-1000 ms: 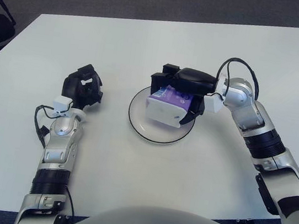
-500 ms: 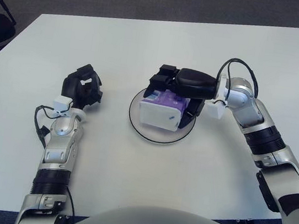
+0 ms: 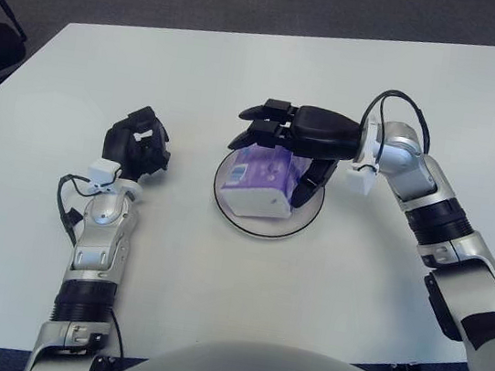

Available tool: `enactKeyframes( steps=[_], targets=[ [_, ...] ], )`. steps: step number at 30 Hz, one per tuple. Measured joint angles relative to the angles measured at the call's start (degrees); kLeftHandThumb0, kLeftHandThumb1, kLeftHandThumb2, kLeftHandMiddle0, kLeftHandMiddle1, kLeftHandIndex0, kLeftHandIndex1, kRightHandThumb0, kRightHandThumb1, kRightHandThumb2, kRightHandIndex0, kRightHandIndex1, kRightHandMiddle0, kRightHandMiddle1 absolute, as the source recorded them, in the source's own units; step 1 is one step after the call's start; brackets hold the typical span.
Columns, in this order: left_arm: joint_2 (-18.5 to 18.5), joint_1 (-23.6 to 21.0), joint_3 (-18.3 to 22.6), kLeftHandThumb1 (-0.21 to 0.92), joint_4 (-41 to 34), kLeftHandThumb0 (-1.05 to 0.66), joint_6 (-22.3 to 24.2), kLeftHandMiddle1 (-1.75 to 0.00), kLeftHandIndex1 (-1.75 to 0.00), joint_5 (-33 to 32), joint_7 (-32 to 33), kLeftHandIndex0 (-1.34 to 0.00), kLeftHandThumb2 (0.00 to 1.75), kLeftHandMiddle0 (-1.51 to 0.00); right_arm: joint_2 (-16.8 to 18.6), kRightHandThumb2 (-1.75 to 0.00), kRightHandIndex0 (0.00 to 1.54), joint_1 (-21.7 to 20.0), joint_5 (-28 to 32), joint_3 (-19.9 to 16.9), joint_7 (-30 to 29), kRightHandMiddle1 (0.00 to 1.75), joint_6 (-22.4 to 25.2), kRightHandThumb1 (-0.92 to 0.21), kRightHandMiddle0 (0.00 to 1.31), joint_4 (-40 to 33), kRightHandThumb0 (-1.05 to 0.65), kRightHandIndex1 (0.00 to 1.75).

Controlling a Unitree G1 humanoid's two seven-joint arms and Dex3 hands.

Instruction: Put the tissue paper into the plate.

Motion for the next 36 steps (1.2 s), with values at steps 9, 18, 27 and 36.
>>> enactKeyframes(
  steps=[9, 18, 27, 36],
  targets=[
    [0.01, -0.02, -0.01, 0.68, 0.42, -0.43, 0.00, -1.75, -1.75, -0.04, -0.11, -1.00, 0.96, -1.34, -0.22, -0.22, 0.00, -2.29, 0.54, 0.05, 1.21, 0.00, -0.80, -0.86, 0.00, 1.57, -1.04, 0.00],
    [0.03, -0.13, 0.00, 0.68, 0.89, -0.43, -0.16, -1.75, -1.75, -0.06, -1.10, -1.02, 0.95, -1.35, -0.45, -0.16, 0.00, -4.46, 1.70, 0.01, 2.05, 0.00, -0.59, -0.82, 0.00, 3.14, -1.05, 0.00],
    [0.03, -0.55, 0.01, 0.69, 1.49, -0.43, -0.66, -1.75, -1.75, -0.05, -1.62, -1.02, 0.95, -1.35, -1.78, -0.14, 0.00, -5.61, 2.39, -0.68, 2.71, 0.00, 1.13, -0.82, 0.00, 3.14, -1.05, 0.00],
    [0.02, -1.00, 0.01, 0.70, 1.90, -0.43, -0.67, -1.75, -1.75, -0.02, -1.61, -1.00, 0.95, -1.34, -5.35, -0.15, 0.00, -6.12, 3.82, -4.12, 2.79, 0.00, 0.88, -0.87, 0.00, 3.83, -1.05, 0.00]
  ],
)
